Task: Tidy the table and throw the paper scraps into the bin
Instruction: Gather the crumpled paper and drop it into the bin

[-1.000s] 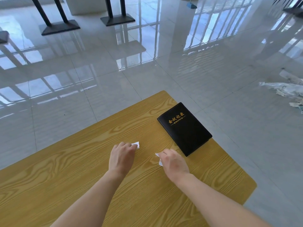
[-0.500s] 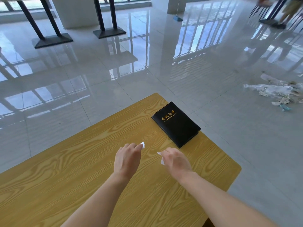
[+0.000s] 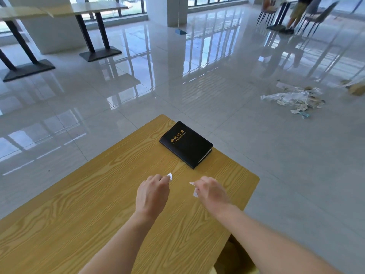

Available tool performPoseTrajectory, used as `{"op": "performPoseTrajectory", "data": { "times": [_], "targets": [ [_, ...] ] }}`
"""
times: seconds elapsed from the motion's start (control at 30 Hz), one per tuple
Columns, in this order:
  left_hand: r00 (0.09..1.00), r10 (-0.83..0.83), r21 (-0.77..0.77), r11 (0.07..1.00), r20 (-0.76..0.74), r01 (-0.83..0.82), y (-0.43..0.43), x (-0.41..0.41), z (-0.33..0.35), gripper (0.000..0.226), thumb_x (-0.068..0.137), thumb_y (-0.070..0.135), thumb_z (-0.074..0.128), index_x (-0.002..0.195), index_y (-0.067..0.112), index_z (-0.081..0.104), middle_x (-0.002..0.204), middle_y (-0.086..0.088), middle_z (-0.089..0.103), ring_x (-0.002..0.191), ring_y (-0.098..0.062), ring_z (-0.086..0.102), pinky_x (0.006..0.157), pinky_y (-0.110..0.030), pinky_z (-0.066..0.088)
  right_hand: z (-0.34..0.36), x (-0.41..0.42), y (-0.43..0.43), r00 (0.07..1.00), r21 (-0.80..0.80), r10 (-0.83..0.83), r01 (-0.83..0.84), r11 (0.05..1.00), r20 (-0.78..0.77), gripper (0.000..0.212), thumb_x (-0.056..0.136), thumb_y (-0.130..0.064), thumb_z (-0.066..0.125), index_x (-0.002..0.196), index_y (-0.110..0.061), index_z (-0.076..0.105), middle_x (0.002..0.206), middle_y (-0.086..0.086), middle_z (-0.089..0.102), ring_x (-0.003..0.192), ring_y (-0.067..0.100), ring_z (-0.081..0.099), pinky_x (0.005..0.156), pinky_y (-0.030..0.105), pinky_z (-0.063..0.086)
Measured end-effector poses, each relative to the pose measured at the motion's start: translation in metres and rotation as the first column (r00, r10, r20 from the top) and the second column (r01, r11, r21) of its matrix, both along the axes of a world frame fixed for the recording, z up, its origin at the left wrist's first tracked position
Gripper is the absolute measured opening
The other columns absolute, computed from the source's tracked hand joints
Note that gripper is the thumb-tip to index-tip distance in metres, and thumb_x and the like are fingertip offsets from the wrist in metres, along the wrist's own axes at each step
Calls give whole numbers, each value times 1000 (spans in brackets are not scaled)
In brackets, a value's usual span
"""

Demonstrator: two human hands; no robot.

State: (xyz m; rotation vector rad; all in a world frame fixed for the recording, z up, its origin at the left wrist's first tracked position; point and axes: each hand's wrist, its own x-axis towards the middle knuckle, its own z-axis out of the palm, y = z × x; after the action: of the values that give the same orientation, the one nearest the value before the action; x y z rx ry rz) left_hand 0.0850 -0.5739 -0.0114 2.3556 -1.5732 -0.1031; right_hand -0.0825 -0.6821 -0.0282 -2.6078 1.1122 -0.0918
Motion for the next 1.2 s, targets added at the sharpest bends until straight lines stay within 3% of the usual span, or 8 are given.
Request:
{"op": "performPoseTrajectory", "data": {
  "times": [0.17,0.23,0.3,0.63,0.83,0.93,1.03,1.2],
  "targets": [
    [998,-54,-48,997,12,55,-18,-31,12,19,92,8,57,101,13,73,72,-2,64,65,-25,57,56,-40,51,7,-33,-9,997,-28,-73,74,997,17,22,100,-14,47,103,-8,68,91,6,61,79,18,49,64,27,38],
    [997,-71,-55,996,14,72,-25,-48,14,19,94,10,55,101,12,73,75,-3,66,68,-26,59,58,-41,51,8,-50,-13,994,-18,-106,106,994,35,21,99,-12,48,100,-7,68,91,6,62,81,20,53,64,28,41],
    [997,-80,-56,995,13,80,-32,-65,15,21,96,11,53,103,13,72,79,-3,67,71,-26,59,61,-41,52,8,-69,-17,991,-10,-124,125,992,54,21,99,-14,50,104,-8,69,93,7,63,85,22,57,68,30,47],
    [996,-84,-77,994,-3,83,-47,-197,9,23,91,7,57,104,17,73,75,0,65,65,-23,57,53,-40,51,-4,-195,-38,987,-29,-118,122,992,109,26,96,-20,49,112,-16,70,95,5,63,87,24,60,66,27,35],
    [998,-45,-60,997,-48,42,-40,-272,-13,22,89,9,60,103,20,73,75,1,65,67,-23,58,54,-40,51,-20,-270,-43,983,40,-137,133,990,122,34,95,-18,48,123,-19,67,104,5,67,96,25,61,78,32,47],
    [994,-75,-54,996,-79,70,-30,-301,-20,25,85,5,66,104,19,74,75,3,67,65,-20,60,48,-31,46,-31,-298,-39,982,61,-146,140,988,116,34,96,-19,49,125,-22,66,100,5,66,94,25,60,73,30,43],
    [988,-115,-29,993,-106,112,-20,-322,-31,22,83,6,71,101,18,75,74,5,68,61,-12,60,50,-18,33,-43,-317,-31,981,93,-179,172,981,76,30,95,-21,49,117,-18,70,97,4,67,91,25,61,72,32,45],
    [981,-100,24,994,-166,106,-6,-335,-75,23,99,22,51,110,22,71,90,6,70,78,-12,62,64,-18,37,-75,-330,-12,964,187,-264,256,949,20,17,91,-16,52,80,-10,64,74,-3,44,71,26,44,61,29,27]
  ]
}}
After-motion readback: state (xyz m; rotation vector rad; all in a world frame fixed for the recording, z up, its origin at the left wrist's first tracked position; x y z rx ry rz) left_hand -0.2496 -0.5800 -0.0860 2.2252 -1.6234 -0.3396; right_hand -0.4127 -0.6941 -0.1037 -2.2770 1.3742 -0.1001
